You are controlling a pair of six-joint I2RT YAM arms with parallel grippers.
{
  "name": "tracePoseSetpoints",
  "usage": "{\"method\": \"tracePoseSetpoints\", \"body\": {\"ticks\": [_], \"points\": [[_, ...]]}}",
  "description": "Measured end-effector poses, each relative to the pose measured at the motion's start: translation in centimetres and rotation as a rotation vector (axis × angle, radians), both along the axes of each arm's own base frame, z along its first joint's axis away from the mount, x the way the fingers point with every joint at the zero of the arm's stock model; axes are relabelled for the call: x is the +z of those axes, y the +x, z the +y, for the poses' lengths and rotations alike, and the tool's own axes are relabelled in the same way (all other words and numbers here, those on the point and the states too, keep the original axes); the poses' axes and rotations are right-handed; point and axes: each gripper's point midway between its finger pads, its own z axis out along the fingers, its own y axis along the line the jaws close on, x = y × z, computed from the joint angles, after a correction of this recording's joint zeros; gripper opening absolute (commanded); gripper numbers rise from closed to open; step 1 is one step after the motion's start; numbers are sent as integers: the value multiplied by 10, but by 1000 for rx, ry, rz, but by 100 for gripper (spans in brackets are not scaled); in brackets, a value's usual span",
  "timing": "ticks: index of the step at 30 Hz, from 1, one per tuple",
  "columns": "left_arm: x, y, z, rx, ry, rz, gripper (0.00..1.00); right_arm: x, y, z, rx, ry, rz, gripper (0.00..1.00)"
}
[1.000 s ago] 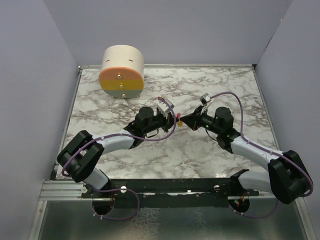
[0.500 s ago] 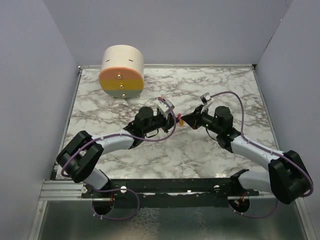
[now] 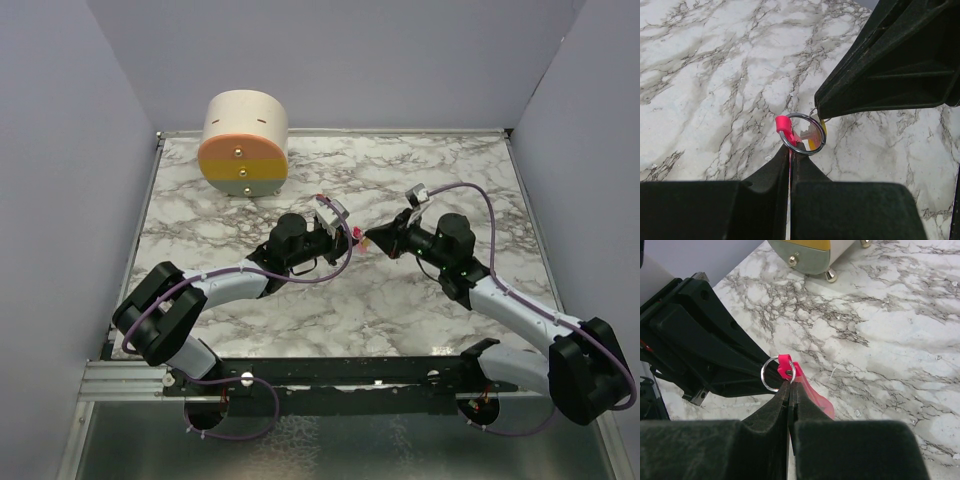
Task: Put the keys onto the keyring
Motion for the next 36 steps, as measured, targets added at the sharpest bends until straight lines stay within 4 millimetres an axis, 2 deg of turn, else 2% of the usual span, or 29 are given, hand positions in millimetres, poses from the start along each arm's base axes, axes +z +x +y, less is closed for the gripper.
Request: {"method": "tracePoseSetpoints", "body": {"ticks": [11,20,36], "points": [[0,0,0,1,1,0,0,2,-5,-3,1,-6,3,1],[5,-1,1,1,-5,-10,0,-10,-9,-5,5,-28,31,1],[5,-4,-1,-23,-1,-20,0,-13,-13,1,51,-27,32,1]]}}
